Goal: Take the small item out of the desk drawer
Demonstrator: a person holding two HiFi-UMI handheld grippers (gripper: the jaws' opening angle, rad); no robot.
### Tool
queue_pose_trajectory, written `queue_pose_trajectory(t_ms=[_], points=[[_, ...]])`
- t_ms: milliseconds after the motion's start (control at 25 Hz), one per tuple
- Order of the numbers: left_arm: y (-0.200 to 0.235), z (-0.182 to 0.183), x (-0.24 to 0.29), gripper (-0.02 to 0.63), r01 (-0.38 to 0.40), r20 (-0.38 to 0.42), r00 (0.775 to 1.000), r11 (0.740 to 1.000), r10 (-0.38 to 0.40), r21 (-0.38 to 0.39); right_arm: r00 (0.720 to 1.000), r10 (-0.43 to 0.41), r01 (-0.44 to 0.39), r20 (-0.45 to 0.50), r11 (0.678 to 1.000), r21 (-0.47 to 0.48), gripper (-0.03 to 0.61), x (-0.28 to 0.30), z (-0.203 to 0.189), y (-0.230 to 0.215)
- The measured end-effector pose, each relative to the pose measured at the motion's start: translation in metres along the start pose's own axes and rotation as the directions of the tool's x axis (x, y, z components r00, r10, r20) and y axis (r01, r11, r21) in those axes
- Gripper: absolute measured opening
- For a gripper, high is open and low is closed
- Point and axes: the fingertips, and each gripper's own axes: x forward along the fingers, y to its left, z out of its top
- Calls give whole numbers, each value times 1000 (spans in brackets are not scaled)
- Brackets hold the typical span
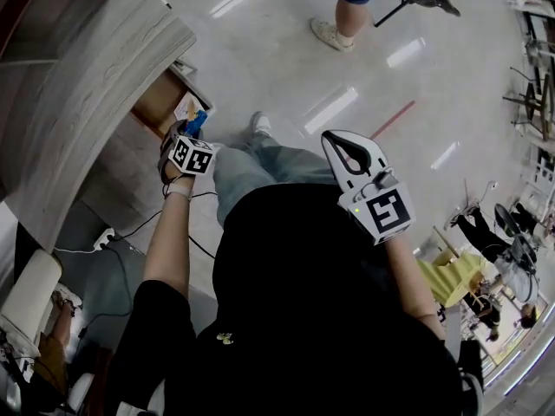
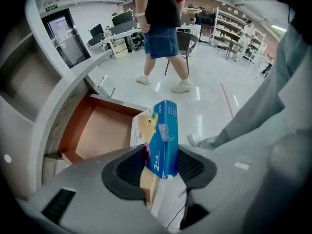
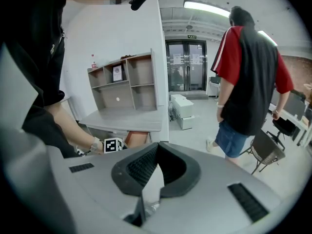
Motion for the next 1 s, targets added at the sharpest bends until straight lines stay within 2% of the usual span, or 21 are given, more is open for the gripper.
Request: queue_pose_trajectory(t_ms=[200, 640, 800, 1000], points=[[4, 0, -23, 100, -23, 23, 999, 999, 24, -30, 1000, 17, -17, 16, 1000, -9, -3, 3, 12, 8], [28, -2, -87, 98, -61, 90, 993, 991, 72, -116, 994, 84, -80, 76, 995, -58, -3, 18, 47, 38], [39, 1, -115, 98, -69, 145, 985, 982, 95, -176, 989, 117, -110, 94, 991, -82, -3, 25, 58, 51], [52, 8, -154, 98, -93, 206, 969, 973, 138, -213, 982, 153, -143, 110, 985, -94, -3, 32, 72, 66]])
